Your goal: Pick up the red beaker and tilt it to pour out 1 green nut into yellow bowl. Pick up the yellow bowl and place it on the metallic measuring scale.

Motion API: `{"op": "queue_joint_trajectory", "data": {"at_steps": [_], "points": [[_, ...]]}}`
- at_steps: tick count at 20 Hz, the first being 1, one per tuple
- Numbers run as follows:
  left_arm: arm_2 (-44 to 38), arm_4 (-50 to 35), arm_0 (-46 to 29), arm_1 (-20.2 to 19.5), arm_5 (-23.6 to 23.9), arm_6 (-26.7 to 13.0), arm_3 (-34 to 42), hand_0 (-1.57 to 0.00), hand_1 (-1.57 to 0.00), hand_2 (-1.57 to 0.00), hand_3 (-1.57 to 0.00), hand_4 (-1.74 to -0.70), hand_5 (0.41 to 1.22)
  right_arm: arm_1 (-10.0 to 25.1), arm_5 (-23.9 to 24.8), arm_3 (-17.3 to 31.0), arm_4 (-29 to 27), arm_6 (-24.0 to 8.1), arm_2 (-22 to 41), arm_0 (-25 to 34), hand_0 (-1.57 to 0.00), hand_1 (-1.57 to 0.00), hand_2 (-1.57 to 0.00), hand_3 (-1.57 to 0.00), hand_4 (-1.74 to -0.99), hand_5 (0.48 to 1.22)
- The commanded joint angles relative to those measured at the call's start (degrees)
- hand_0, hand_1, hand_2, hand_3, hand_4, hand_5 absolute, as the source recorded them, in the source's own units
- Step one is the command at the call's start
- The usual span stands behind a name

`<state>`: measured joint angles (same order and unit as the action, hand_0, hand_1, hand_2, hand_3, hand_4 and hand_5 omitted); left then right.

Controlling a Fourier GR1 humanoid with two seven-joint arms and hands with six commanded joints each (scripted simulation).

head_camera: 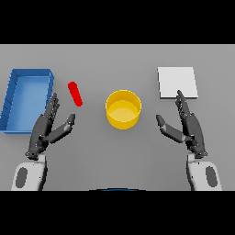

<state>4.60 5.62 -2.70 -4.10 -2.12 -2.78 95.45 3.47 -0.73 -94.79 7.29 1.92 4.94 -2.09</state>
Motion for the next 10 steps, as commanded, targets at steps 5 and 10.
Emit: {"op": "queue_joint_trajectory", "data": {"at_steps": [5,10], "points": [[-0.95,1.45,4.95,0.74,1.41,1.22,-6.63,0.0,0.0,0.0,0.0,-1.2,0.661,0.68,-1.03,1.61,-0.79,2.33,-0.75,0.54,0.0,0.0,0.0,0.0,-1.294,0.623],[-3.76,2.15,13.49,1.15,3.3,2.69,-18.23,0.0,0.0,0.0,0.0,-1.21,0.651,1.38,-1.03,1.05,-0.62,2.16,-1.1,0.21,0.0,0.0,0.0,0.0,-1.29,0.617]]}}
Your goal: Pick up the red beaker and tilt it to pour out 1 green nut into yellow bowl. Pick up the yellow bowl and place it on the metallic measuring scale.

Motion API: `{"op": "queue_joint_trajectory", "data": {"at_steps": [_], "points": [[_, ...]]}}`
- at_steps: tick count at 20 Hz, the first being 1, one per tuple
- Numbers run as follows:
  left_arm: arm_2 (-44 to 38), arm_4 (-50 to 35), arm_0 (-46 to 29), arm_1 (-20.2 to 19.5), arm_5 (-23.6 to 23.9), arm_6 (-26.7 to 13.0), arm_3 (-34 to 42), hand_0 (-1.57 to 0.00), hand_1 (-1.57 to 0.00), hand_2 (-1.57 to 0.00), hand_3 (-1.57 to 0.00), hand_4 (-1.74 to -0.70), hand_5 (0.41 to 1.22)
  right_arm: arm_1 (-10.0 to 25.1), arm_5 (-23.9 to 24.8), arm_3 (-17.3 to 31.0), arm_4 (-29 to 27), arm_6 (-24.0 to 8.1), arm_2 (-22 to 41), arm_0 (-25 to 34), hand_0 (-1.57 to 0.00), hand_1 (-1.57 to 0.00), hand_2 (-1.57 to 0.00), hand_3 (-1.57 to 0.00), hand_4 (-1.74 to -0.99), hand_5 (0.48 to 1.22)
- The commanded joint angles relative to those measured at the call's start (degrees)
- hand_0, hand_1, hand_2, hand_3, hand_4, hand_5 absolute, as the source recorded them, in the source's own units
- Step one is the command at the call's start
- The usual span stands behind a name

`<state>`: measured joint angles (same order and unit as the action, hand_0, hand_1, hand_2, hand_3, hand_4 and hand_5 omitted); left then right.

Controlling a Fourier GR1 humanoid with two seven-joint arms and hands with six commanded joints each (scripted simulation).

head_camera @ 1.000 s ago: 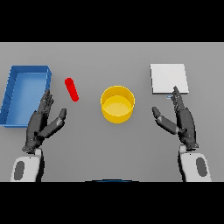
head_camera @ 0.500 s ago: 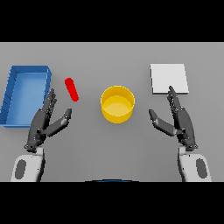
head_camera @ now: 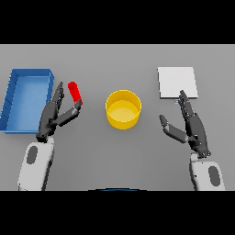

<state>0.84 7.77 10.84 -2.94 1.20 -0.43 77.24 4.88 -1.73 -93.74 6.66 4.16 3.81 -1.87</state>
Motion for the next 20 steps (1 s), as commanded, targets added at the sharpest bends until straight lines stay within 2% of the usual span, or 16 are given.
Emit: {"op": "queue_joint_trajectory", "data": {"at_steps": [1,4,9,12,15,17,19,20], "points": [[-0.49,0.16,1.91,-0.04,0.35,0.42,-2.01,0.0,0.0,0.0,0.0,-1.21,0.646,0.06,-0.33,-0.26,-0.32,0.11,-0.01,-0.58,0.0,0.0,0.0,0.0,-1.293,0.618],[-2.16,-0.58,6.87,0.16,0.2,2.91,-8.3,0.0,0.0,0.0,0.0,-1.23,0.636,-0.29,0.17,-0.26,-0.24,-1.78,-0.06,0.65,0.0,0.0,0.0,0.0,-1.298,0.628],[-2.69,2.16,12.61,0.03,2.7,4.7,-16.13,0.0,0.0,0.0,0.0,-1.22,0.639,-0.39,0.83,0.4,0.74,-1.17,0.03,0.56,0.0,0.0,0.0,0.0,-1.303,0.637],[-3.35,2.21,15.07,0.48,2.95,7.23,-20.28,0.0,0.0,0.0,0.0,-1.26,0.668,0.27,0.82,1.06,0.77,-1.86,-0.47,1.59,0.0,0.0,0.0,0.0,-1.3,0.642],[-4.32,1.74,16.6,1.07,3.35,10.8,-23.39,0.0,0.0,0.0,0.0,-1.31,0.697,-0.02,0.79,1.13,0.72,-0.69,-0.38,0.86,0.0,0.0,0.0,0.0,-1.3,0.647],[-5.56,1.15,18.36,1.37,4.06,11.2,-25.97,0.0,-0.01,-0.05,-0.03,-1.35,0.726,-0.12,0.68,0.83,0.51,-0.72,-0.34,0.4,0.0,0.0,0.0,0.0,-1.301,0.647],[-6.62,0.57,19.83,2.06,4.67,12.58,-28.56,-0.34,-0.31,-0.32,-0.24,-1.39,0.765,0.17,1.05,0.51,0.48,-2.24,-0.73,1.12,0.0,0.0,0.0,0.0,-1.294,0.645],[-7.47,-0.35,20.43,2.32,4.74,12.87,-28.85,-0.58,-0.56,-0.55,-0.42,-1.42,0.786,0.0,0.94,0.48,0.29,-2.54,-0.63,1.45,0.0,0.0,0.0,0.0,-1.292,0.645]]}}
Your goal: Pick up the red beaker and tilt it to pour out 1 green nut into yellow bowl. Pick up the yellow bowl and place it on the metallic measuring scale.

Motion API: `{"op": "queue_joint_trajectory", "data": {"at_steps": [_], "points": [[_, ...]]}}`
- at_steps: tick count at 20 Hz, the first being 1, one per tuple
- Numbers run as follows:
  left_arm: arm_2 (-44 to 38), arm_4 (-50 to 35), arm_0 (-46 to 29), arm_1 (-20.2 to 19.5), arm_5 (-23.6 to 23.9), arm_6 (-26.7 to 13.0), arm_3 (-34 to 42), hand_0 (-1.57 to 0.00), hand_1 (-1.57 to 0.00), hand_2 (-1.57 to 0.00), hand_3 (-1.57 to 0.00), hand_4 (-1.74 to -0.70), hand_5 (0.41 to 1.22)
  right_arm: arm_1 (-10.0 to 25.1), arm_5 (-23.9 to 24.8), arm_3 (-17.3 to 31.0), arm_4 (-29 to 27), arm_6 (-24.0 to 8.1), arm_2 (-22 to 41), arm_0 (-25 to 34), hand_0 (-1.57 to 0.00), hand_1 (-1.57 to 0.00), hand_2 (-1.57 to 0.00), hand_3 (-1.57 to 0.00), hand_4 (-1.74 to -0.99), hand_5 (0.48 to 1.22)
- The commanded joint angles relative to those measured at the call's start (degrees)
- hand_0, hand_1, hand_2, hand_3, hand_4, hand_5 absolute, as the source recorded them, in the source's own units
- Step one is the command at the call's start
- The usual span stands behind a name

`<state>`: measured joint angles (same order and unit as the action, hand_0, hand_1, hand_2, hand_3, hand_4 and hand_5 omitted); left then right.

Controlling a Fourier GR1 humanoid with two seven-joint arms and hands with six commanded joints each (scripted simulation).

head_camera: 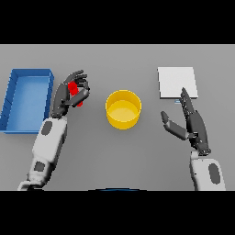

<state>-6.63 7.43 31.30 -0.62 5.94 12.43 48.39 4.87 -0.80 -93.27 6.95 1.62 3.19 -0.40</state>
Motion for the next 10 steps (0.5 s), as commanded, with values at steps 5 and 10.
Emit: {"op": "queue_joint_trajectory", "data": {"at_steps": [5,10], "points": [[-1.2,-0.02,2.05,0.25,1.73,2.26,-3.15,-1.25,-1.24,-1.24,-1.13,-1.57,1.079,-0.22,0.35,-0.2,0.33,0.06,0.13,-0.54,0.0,0.0,0.0,0.0,-1.292,0.651],[1.05,0.65,1.57,0.35,1.52,4.04,-2.78,-1.47,-1.46,-1.46,-1.37,-1.54,1.174,-0.38,0.34,-0.03,0.74,1.02,0.49,-0.98,0.0,0.0,0.0,0.0,-1.288,0.648]]}}
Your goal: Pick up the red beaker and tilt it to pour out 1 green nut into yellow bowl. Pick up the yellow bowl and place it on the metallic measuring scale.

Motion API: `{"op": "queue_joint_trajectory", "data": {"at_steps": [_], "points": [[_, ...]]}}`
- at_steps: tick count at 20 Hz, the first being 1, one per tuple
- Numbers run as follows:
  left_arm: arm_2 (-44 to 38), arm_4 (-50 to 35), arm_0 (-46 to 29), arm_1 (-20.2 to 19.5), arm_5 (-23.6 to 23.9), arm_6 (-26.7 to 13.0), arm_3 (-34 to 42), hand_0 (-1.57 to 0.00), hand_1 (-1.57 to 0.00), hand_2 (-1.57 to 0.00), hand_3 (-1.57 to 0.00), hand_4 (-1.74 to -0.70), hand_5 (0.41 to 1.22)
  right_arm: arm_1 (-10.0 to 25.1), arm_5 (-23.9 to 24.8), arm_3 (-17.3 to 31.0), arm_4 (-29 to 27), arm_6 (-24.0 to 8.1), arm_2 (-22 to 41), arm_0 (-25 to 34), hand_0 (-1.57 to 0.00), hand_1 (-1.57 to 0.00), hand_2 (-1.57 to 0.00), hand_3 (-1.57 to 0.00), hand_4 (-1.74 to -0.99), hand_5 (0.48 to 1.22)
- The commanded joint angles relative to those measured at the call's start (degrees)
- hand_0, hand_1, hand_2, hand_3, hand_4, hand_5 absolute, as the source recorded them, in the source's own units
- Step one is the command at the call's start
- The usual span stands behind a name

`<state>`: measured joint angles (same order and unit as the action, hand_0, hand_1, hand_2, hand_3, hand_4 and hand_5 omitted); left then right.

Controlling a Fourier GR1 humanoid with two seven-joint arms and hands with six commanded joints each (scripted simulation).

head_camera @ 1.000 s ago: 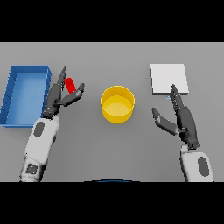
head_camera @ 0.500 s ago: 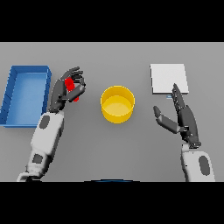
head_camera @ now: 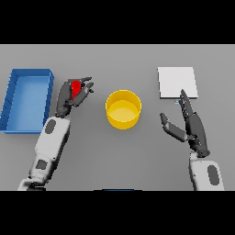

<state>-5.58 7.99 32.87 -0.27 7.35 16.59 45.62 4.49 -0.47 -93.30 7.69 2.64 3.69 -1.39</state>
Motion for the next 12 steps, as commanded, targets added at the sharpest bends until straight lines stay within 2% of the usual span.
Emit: {"op": "queue_joint_trajectory", "data": {"at_steps": [1,4,6,7,10,12], "points": [[0.07,0.18,0.09,-0.4,-0.11,-0.39,0.03,-1.49,-1.48,-1.48,-1.41,-1.53,1.184,0.28,-0.14,-0.6,0.13,1.06,0.09,-0.93,0.0,0.0,0.0,0.0,-1.287,0.65],[0.49,0.54,-0.32,-0.02,-0.01,-1.61,3.62,-1.53,-1.53,-1.53,-1.49,-1.51,1.202,-0.01,0.0,0.17,-0.11,0.47,-0.16,-0.02,0.0,0.0,0.0,0.0,-1.292,0.655],[0.6,0.71,0.11,0.04,0.17,-3.79,6.13,-1.54,-1.54,-1.54,-1.52,-1.5,1.209,-0.23,0.39,0.05,0.05,-0.16,-0.12,0.69,0.0,0.0,0.0,0.0,-1.294,0.659],[1.04,1.19,-0.29,-0.08,-0.09,-3.44,7.09,-1.55,-1.55,-1.55,-1.53,-1.5,1.211,-0.31,0.56,0.21,0.46,0.11,0.1,0.74,0.0,0.0,0.0,0.0,-1.294,0.662],[3.33,4.33,-0.16,-1.58,-0.06,-7.93,12.4,-1.56,-1.56,-1.56,-1.55,-1.5,1.216,-0.51,0.55,-0.59,1.2,1.17,0.89,-0.63,0.0,0.0,0.0,0.0,-1.289,0.664],[6.02,6.82,-0.43,-3.42,-0.45,-10.41,15.11,-1.56,-1.56,-1.56,-1.56,-1.58,1.181,-0.21,0.02,0.16,0.65,0.78,0.53,0.16,0.0,0.0,0.0,0.0,-1.281,0.663]]}}
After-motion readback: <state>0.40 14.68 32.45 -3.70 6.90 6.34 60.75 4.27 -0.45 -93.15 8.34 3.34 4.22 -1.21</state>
